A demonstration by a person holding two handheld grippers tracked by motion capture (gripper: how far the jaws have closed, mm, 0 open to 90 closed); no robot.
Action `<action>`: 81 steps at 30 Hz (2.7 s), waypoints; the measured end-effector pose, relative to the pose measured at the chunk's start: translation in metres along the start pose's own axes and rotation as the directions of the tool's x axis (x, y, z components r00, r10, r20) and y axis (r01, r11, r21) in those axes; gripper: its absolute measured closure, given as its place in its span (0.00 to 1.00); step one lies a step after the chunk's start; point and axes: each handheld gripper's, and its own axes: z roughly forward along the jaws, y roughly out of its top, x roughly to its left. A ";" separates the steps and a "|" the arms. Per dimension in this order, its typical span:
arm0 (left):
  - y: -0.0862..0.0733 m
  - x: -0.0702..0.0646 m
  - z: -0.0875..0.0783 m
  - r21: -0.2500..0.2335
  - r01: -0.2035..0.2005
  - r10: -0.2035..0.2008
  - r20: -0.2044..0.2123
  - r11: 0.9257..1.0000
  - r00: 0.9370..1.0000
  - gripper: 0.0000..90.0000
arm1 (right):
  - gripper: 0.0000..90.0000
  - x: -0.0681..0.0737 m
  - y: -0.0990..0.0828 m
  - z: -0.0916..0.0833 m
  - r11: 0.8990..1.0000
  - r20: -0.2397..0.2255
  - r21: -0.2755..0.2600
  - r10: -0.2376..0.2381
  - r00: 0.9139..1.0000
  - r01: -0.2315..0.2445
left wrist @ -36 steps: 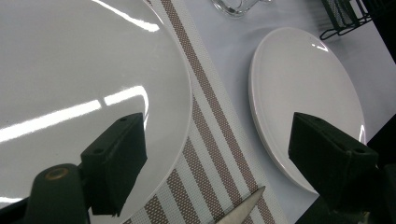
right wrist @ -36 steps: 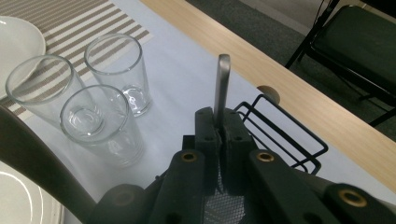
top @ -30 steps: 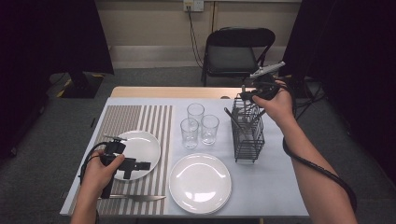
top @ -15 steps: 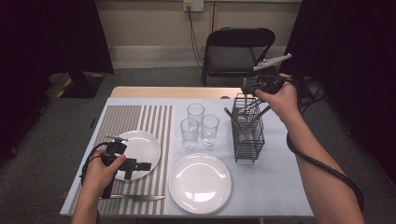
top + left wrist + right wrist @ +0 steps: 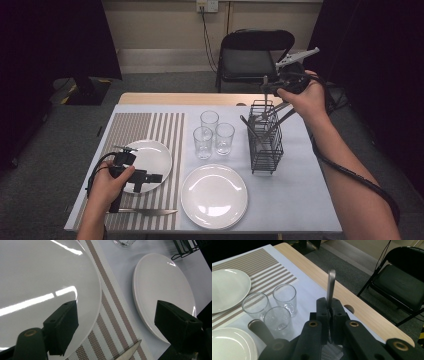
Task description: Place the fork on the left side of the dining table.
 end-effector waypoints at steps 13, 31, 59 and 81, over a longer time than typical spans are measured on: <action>0.000 0.000 0.000 0.001 -0.005 0.005 -0.002 1.000 1.000 0.21 | 0.98 0.004 0.011 -0.013 1.000 -0.016 -0.010 -0.007 1.000 0.007; 0.000 -0.002 -0.001 -0.001 -0.002 0.002 -0.006 1.000 1.000 0.21 | 0.98 0.012 0.019 -0.032 0.999 -0.056 -0.039 -0.038 0.998 0.036; 0.000 -0.002 -0.001 0.009 -0.006 0.006 -0.003 1.000 1.000 0.21 | 0.97 0.024 0.006 -0.057 0.995 -0.121 -0.081 -0.069 0.990 0.059; 0.000 -0.003 -0.002 0.007 -0.002 0.002 -0.003 1.000 1.000 0.21 | 0.97 0.049 -0.006 -0.066 0.989 -0.210 -0.108 -0.122 0.970 0.101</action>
